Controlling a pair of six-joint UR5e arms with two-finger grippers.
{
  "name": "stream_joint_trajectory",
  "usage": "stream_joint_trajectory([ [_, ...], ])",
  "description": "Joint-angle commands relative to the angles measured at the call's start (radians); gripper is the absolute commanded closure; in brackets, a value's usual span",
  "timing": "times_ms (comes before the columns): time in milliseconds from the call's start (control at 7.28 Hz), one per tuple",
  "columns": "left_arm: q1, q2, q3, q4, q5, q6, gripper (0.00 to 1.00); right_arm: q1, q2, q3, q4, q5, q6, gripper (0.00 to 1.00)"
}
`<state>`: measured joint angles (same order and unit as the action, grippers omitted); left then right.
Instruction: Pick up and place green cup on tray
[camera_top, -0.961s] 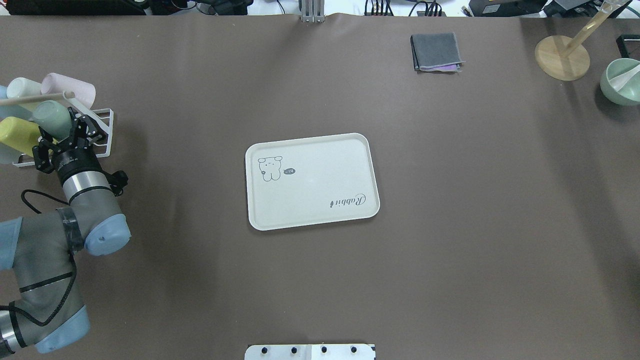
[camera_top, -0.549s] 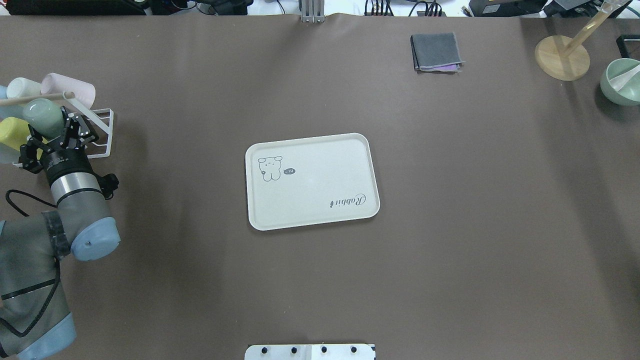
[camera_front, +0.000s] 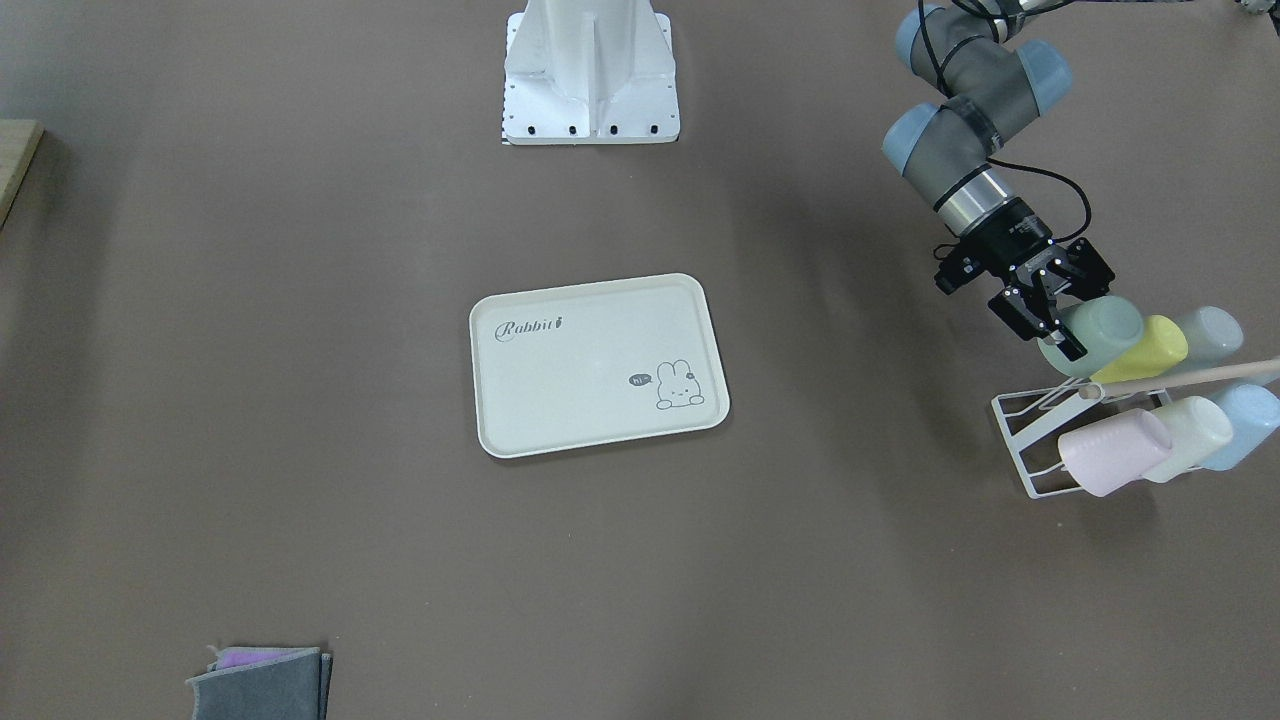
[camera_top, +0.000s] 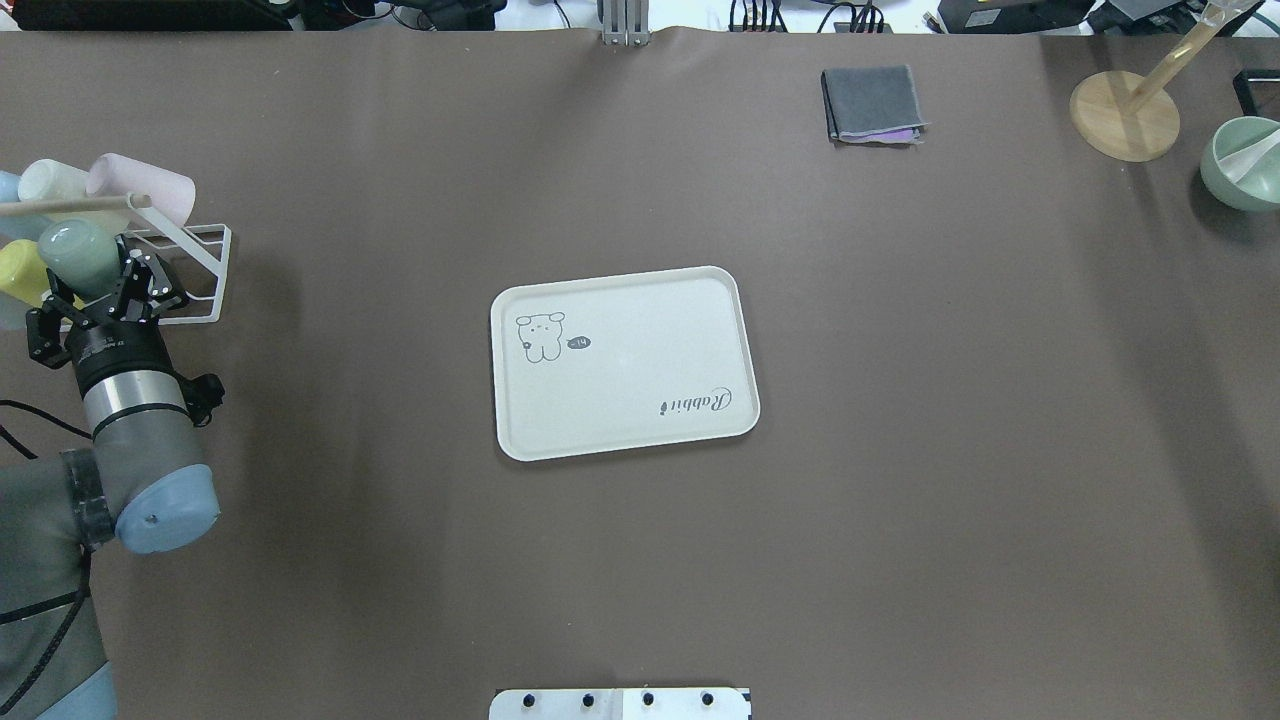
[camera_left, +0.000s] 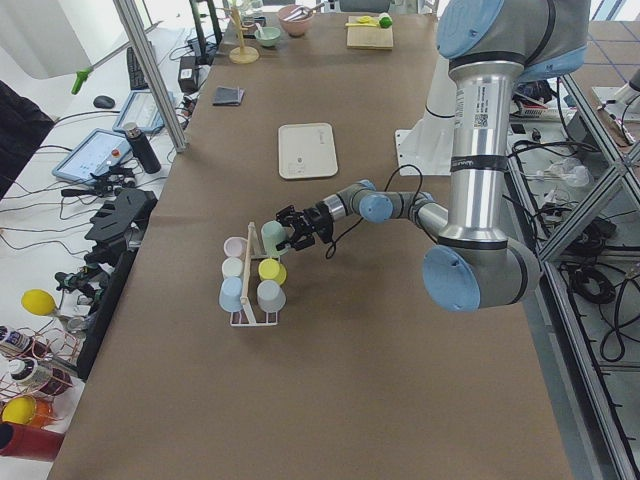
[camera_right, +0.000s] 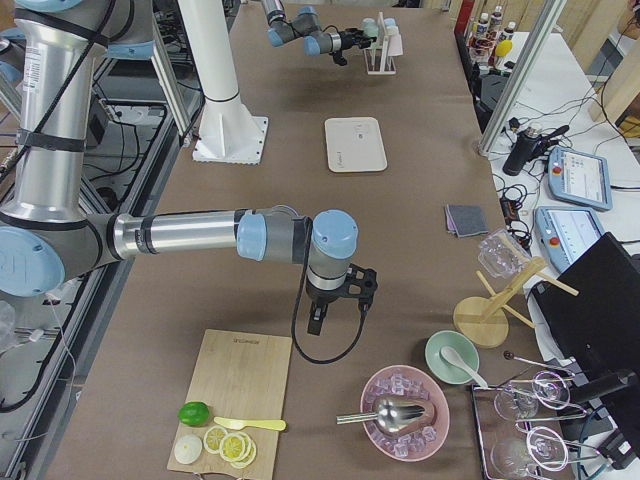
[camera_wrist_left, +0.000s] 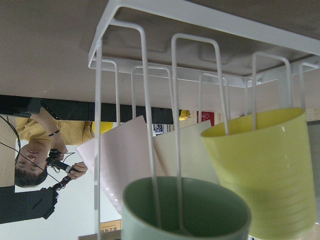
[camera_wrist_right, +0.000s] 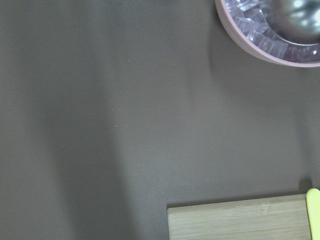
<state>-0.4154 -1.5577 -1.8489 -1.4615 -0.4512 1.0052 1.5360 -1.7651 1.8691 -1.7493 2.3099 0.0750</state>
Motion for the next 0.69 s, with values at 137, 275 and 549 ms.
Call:
stream_joint_trajectory([
  [137,0.040,0.060,-0.072,0.000,-0.003,0.029,1.00,0.001,-0.011,-0.002,-0.004,-0.014,-0.038,0.00],
  [275,0.040,0.068,-0.096,-0.002,-0.001,0.061,1.00,0.003,-0.011,-0.002,-0.004,-0.014,-0.037,0.00],
  [549,0.037,0.079,-0.128,-0.013,0.003,0.087,1.00,0.003,-0.013,-0.004,-0.006,-0.014,-0.037,0.00],
])
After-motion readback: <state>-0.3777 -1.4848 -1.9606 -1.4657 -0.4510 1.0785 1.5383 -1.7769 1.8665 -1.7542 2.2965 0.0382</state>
